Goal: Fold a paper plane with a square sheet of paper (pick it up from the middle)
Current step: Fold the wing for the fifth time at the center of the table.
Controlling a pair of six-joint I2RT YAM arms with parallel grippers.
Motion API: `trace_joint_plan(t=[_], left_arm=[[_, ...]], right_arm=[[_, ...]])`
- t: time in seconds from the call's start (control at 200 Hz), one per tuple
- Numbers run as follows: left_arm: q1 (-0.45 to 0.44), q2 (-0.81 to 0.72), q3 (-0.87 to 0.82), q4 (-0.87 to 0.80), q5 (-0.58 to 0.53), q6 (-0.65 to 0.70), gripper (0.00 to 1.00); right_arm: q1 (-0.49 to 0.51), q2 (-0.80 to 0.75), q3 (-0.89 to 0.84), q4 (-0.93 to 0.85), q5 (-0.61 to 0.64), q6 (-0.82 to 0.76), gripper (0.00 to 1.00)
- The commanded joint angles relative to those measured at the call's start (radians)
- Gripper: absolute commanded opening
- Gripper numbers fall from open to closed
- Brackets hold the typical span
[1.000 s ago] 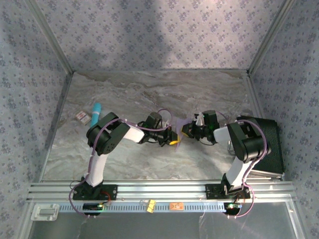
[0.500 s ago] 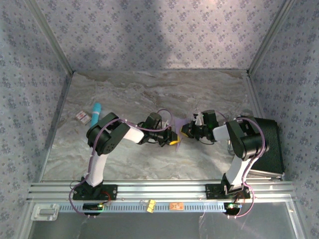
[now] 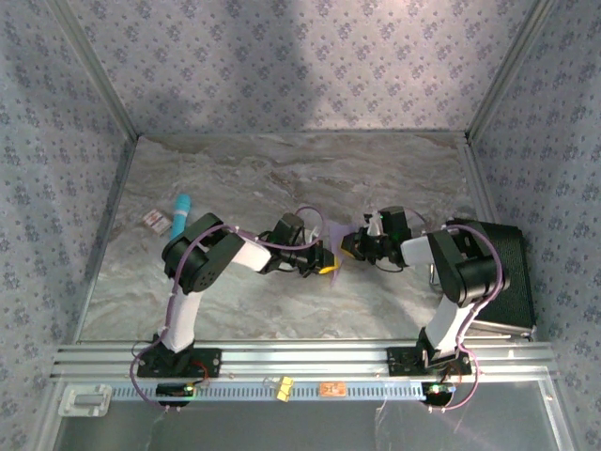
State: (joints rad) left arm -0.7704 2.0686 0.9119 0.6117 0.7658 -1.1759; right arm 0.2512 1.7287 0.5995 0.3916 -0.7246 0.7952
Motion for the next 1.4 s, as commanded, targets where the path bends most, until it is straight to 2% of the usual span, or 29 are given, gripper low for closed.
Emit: trace_joint_plan(t=[0.0, 0.16, 0.425, 0.929, 1.394], left_arm=[[0.013, 0.015, -0.052, -0.1, -0.062, 0.001, 0.0], [0.015, 0.008, -0.055, -0.08, -0.034, 0.023, 0.0], [0.02, 0.002, -0.063, -0.057, -0.004, 0.028, 0.0], [0.026, 0.008, -0.085, -0.023, -0.033, -0.021, 0.0], [0.024, -0.002, -0.084, -0.074, -0.067, -0.009, 0.0]], right_arm=[[-0.001, -0.049, 0.007, -0.043, 0.013, -0.018, 0.12], [-0.022, -0.11, -0.028, -0.051, 0.04, -0.016, 0.12], [-0.015, -0.135, -0.046, -0.058, -0.02, -0.046, 0.12], [0.021, -0.009, 0.044, -0.064, -0.073, -0.083, 0.11], [0.03, 0.103, 0.054, -0.141, 0.04, -0.1, 0.08]])
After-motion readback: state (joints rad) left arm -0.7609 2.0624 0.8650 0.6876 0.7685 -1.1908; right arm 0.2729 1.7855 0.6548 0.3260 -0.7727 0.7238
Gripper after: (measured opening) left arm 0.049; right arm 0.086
